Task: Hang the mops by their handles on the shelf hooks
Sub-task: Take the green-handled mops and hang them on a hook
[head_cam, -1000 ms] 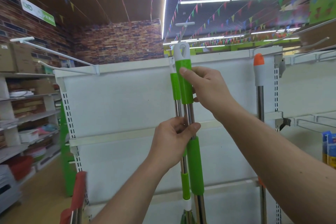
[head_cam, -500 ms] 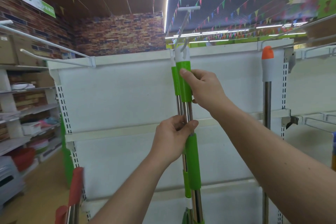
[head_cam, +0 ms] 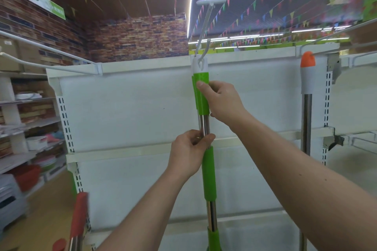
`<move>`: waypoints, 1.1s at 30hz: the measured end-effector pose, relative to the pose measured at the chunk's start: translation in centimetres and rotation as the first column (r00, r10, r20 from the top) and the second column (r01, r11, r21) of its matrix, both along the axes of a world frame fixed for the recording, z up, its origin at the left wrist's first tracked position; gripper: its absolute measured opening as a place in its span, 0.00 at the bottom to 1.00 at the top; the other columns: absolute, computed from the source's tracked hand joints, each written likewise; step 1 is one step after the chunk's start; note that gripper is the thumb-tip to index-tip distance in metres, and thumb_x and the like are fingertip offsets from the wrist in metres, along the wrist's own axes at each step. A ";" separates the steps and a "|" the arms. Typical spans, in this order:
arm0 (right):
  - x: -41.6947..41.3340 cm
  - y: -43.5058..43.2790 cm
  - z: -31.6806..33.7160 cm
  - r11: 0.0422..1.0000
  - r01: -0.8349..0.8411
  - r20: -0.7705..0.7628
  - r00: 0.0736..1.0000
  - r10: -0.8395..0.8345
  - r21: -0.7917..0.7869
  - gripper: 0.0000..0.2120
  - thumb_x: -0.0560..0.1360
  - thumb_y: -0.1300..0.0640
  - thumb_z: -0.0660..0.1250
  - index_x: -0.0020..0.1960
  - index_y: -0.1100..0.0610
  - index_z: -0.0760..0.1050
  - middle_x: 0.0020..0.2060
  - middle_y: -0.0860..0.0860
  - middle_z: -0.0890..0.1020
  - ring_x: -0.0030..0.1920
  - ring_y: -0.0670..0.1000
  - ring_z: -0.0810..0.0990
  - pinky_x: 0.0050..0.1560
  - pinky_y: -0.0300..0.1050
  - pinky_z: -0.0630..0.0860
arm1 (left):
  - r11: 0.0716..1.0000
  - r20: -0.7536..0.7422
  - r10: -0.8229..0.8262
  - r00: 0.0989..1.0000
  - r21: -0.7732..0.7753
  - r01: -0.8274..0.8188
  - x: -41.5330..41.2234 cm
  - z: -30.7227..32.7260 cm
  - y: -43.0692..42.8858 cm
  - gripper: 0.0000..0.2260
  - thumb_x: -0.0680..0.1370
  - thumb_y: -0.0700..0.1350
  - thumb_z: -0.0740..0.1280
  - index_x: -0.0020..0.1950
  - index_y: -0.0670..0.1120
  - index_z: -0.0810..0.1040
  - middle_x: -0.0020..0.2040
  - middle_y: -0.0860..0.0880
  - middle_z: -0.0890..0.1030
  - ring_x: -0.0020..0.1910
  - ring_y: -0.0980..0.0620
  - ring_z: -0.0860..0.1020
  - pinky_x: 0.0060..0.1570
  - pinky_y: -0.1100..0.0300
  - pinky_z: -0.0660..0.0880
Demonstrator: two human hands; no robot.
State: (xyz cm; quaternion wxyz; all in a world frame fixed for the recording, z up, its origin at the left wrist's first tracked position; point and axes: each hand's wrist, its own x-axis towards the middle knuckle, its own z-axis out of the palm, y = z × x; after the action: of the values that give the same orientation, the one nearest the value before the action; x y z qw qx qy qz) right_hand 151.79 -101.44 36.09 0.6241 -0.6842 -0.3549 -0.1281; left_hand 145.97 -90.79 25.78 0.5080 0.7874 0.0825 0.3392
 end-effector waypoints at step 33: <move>4.1 1.3 -0.2 0.999 -0.001 -0.157 0.988 0.009 0.049 0.21 0.72 0.39 0.77 0.48 0.57 0.83 0.40 0.49 0.84 0.43 0.53 0.88 0.32 0.45 0.84 | 0.993 0.011 0.076 0.997 -0.088 -0.074 2.9 -0.3 1.3 0.18 0.66 0.63 0.74 0.41 0.49 0.83 0.38 0.49 0.87 0.45 0.43 0.86 0.50 0.38 0.83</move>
State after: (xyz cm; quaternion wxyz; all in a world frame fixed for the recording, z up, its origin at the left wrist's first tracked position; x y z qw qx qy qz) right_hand 155.85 -100.19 35.93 0.6671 -0.6758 -0.3030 -0.0810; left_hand 148.90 -89.54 25.44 0.5297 0.7581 0.1231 0.3599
